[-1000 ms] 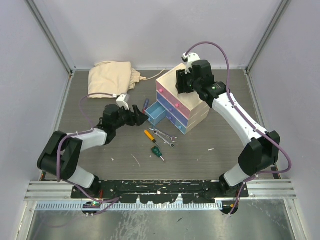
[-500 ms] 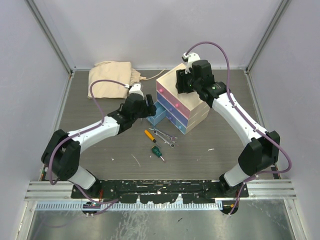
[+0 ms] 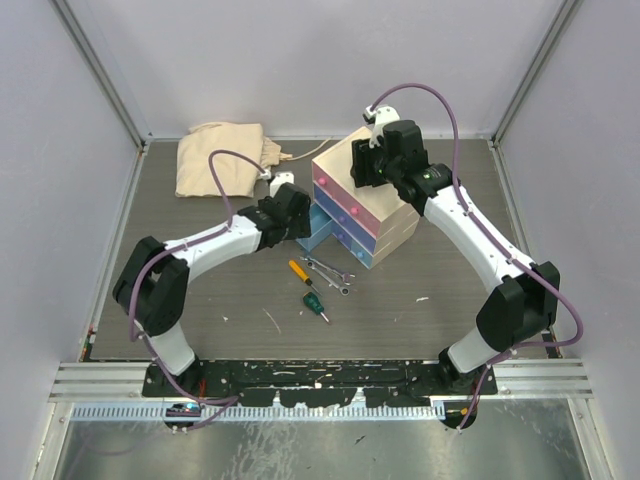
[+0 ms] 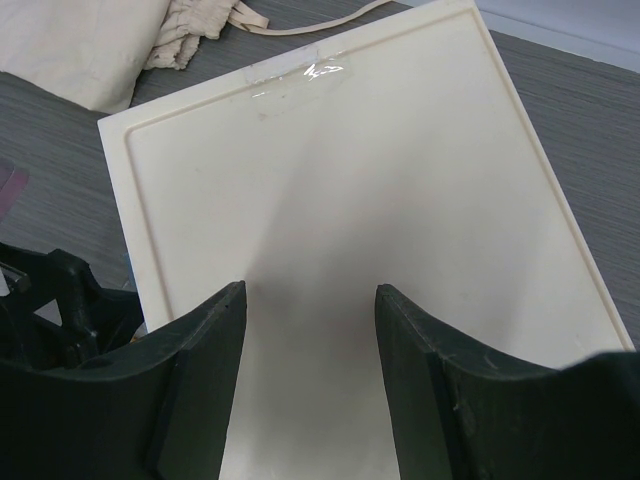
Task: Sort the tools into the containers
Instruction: Pick up the screwdriver from the center of the board.
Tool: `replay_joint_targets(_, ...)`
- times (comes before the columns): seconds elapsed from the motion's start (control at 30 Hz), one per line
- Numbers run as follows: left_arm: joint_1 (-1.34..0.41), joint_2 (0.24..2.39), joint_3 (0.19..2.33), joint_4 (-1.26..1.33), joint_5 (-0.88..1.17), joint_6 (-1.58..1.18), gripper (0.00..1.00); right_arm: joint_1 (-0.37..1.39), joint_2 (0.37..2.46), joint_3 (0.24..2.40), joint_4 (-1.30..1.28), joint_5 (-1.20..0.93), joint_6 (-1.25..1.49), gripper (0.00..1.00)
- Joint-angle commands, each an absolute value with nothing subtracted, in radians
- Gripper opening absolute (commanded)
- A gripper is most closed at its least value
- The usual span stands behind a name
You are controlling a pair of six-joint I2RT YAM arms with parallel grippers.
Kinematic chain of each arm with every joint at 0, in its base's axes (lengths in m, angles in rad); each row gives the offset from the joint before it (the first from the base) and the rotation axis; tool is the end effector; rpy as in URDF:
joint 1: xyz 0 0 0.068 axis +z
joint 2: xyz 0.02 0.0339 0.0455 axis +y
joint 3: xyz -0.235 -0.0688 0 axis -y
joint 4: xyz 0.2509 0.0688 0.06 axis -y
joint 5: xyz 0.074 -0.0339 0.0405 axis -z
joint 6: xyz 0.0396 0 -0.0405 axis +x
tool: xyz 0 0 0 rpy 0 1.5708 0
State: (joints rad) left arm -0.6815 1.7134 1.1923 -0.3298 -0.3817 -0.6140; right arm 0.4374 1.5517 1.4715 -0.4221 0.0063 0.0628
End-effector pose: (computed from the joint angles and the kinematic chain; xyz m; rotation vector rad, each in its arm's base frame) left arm 0.2997 -0.2241 0.1900 -0.0912 2.3477 -0.1711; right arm 0.3353 0.1565 0.3335 -0.3848 2.0511 0.2992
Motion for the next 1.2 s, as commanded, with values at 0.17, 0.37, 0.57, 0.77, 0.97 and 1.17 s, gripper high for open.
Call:
replay_joint_targets(0.17, -0.687, 1.775, 1.305, -0.424, -0.444, -0.624, 0.71, 0.446, 1.568, 1.439, -0.494, -0.008, 0.079, 0.59)
replay_joint_targets(0.37, -0.687, 1.834, 1.365, -0.472, -0.448, -0.607, 0.71, 0.446, 1.57, 1.438, -0.494, -0.009, 0.079, 0.6)
replay_joint_targets(0.57, -0.68, 1.835, 1.353, -0.491, -0.462, -0.592, 0.6, 0.446, 1.571, 1.437, -0.495, -0.008, 0.076, 0.6)
replay_joint_targets(0.77, -0.68, 1.789, 1.31, -0.485, -0.477, -0.586, 0.54, 0.445, 1.573, 1.439, -0.493, -0.008, 0.076, 0.6)
replay_joint_targets(0.97, -0.671, 1.763, 1.279, -0.495, -0.495, -0.581, 0.51, 0.446, 1.577, 1.441, -0.492, -0.01, 0.078, 0.6)
replay_joint_targets(1.17, -0.651, 1.748, 1.257, -0.494, -0.479, -0.584, 0.51, 0.448, 1.574, 1.44, -0.493, -0.007, 0.078, 0.6)
